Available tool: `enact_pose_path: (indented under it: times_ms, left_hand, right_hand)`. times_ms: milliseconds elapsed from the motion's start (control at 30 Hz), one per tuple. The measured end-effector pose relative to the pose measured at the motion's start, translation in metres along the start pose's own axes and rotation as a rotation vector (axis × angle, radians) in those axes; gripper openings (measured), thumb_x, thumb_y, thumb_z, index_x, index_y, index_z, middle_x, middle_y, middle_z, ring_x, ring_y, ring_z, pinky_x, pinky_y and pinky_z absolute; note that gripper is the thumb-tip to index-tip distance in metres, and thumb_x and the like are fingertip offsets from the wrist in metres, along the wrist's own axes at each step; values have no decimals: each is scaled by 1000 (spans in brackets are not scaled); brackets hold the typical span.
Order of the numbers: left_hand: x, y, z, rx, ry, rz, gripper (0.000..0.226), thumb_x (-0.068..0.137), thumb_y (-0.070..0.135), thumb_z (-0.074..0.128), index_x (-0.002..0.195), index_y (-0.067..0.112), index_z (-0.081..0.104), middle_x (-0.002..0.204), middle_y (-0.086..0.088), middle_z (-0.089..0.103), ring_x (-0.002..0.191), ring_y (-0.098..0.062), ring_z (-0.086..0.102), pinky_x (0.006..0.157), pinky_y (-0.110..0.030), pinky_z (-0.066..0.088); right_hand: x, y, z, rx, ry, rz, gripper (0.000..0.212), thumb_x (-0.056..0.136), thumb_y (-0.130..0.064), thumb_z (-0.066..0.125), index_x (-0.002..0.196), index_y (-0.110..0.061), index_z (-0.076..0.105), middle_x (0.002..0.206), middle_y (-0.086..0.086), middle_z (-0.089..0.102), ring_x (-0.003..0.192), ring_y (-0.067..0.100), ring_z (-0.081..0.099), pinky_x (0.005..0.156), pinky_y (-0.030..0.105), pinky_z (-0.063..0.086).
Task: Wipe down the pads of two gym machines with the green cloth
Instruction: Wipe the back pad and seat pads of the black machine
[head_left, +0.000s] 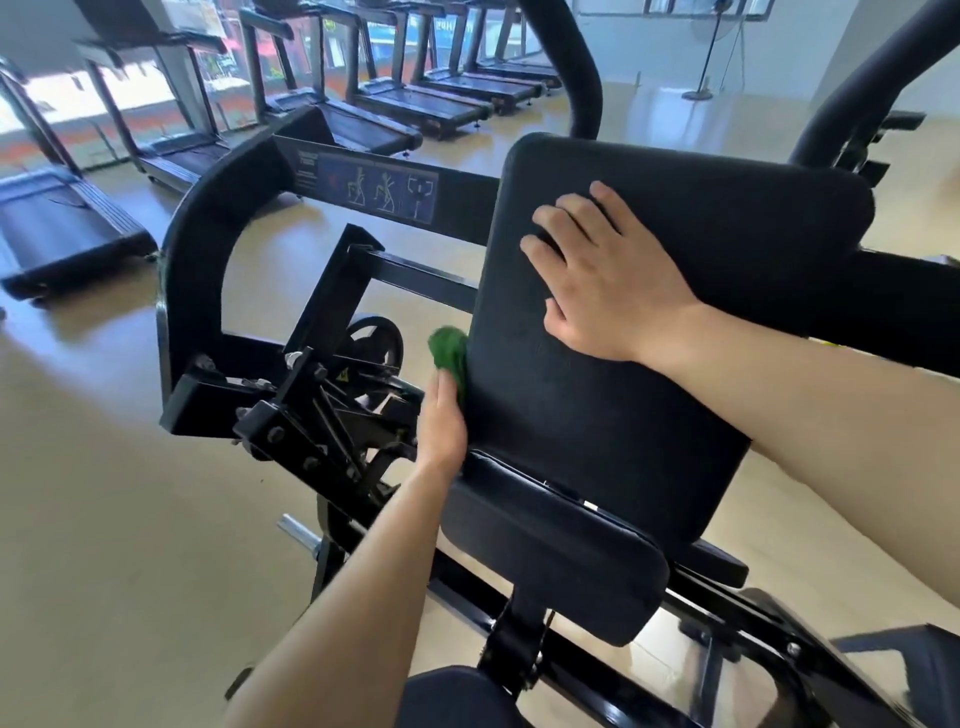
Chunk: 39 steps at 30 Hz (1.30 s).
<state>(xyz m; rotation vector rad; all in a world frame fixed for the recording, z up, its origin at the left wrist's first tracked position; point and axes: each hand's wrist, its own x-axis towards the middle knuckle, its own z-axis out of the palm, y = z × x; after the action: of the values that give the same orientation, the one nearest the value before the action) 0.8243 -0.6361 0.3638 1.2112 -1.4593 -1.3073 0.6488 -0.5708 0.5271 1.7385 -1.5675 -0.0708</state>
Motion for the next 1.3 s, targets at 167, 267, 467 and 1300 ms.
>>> enact_pose_path:
  times_ms: [167,267,467,1300]
  left_hand:
    - [6,-6,1,-75,66,-92,43,101,39,36,138,23,53,131,10,58,123,-12,50,113,-33,33]
    - [19,46,8,-51,90,88,24,103,27,36,101,16,58,89,6,57,92,-17,51,88,-36,40]
    - [64,189,43,-17,136,347,25,103,23,40,117,15,58,94,3,60,89,-16,55,79,-31,42]
    - [-63,90,102,657,-2,843,52,103,42,30,154,33,26,167,-4,11,151,-36,12,121,-50,18]
  right_hand:
    - [3,-5,2,-8,-18,-35,64,86,-34,53,142,-3,51,148,22,47,136,44,43,121,61,25]
    - [-3,-5,0,-6,-22,-16,64,86,-35,53,142,-3,52,148,22,47,137,43,44,122,61,24]
    - [-12,23,-19,-7,-28,126,67,88,-35,54,145,-1,47,150,23,43,138,44,41,121,62,23]
    - [-63,56,-35,109,96,249,69,98,-28,43,161,-11,21,161,19,34,143,42,38,121,61,19]
